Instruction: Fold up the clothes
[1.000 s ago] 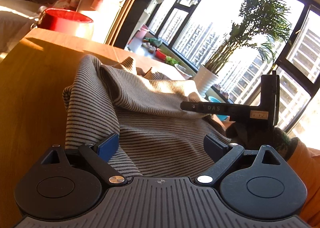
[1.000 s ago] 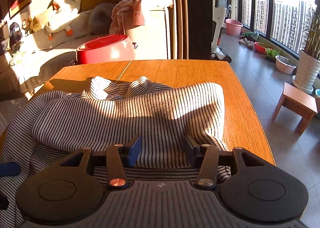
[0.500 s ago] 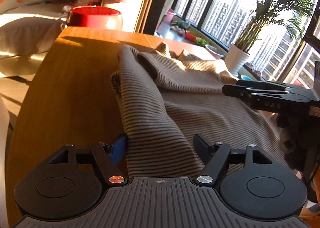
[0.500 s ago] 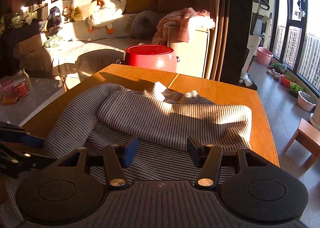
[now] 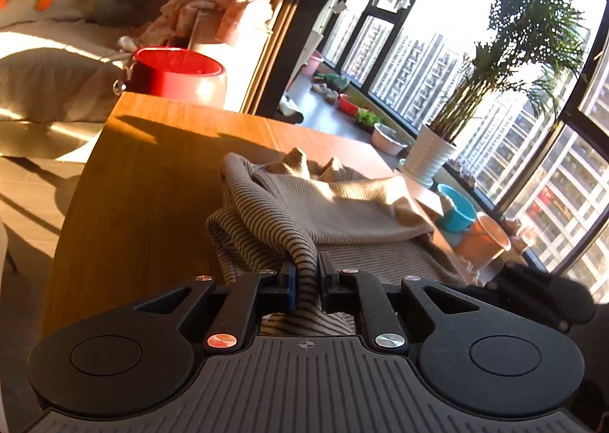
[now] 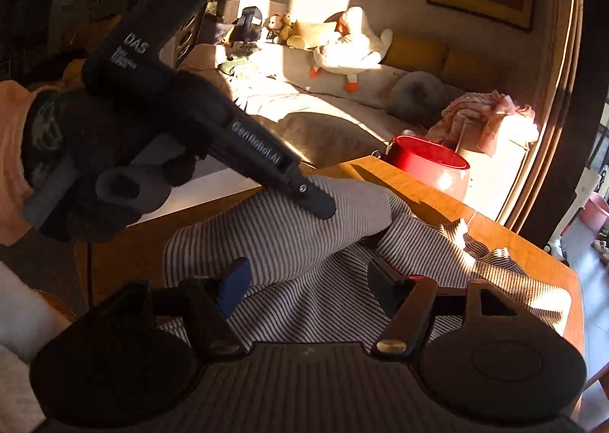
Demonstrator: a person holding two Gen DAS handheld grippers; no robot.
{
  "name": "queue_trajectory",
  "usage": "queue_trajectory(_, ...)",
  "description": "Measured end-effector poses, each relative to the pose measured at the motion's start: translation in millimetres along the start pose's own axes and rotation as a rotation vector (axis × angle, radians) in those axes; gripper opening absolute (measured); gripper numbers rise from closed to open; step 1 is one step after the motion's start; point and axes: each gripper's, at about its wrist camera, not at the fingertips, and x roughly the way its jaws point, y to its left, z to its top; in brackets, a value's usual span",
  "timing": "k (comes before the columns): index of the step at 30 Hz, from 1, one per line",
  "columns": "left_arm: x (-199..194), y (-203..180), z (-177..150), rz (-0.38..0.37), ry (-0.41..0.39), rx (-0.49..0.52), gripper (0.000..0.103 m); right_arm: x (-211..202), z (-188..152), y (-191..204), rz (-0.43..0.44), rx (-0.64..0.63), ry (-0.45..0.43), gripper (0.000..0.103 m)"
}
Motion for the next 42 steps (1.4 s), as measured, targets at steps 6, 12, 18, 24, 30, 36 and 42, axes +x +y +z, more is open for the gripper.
queue_trajectory(6,-2.2,0.0,16.2,0.001,-0.015,-0.028,0.013,1.8,-0.8,25.7,0.05,-0.074,-0.025,0.07)
queue_trajectory(12,2.0,-8.7,23.5,-0.001,-0.014,-0.022,0.013,13.8,-10.4,63.8,-0.097,-0.328,-0.121,0.075)
queue_trajectory(18,6.2,-15.8,31.2,-0.017,-0.022,-0.014,0.013,28.8,-25.3,63.4,-0.312,-0.482,-0.22,0.068)
queue_trajectory(24,8.0,-19.2,45.1,-0.021,-0.075,-0.006,0.04,23.2,-5.7,18.5,-0.296,-0.237,-0.241,0.009)
queue_trajectory(30,-5.1,-13.8,58.7,-0.012,-0.177,-0.037,0.075,19.5,17.9,-73.1,-0.214,0.236,-0.21,0.008)
queue_trajectory(36,1.6,-11.1,47.9,0.014,-0.157,-0.019,0.089,8.7,2.6,-174.7,-0.24,0.691,-0.212,0.008)
queue_trajectory(42,26.6,-11.5,29.1,0.039,-0.082,0.005,0.094,4.0,-67.2,-232.5,-0.411,1.001,-0.087,0.014)
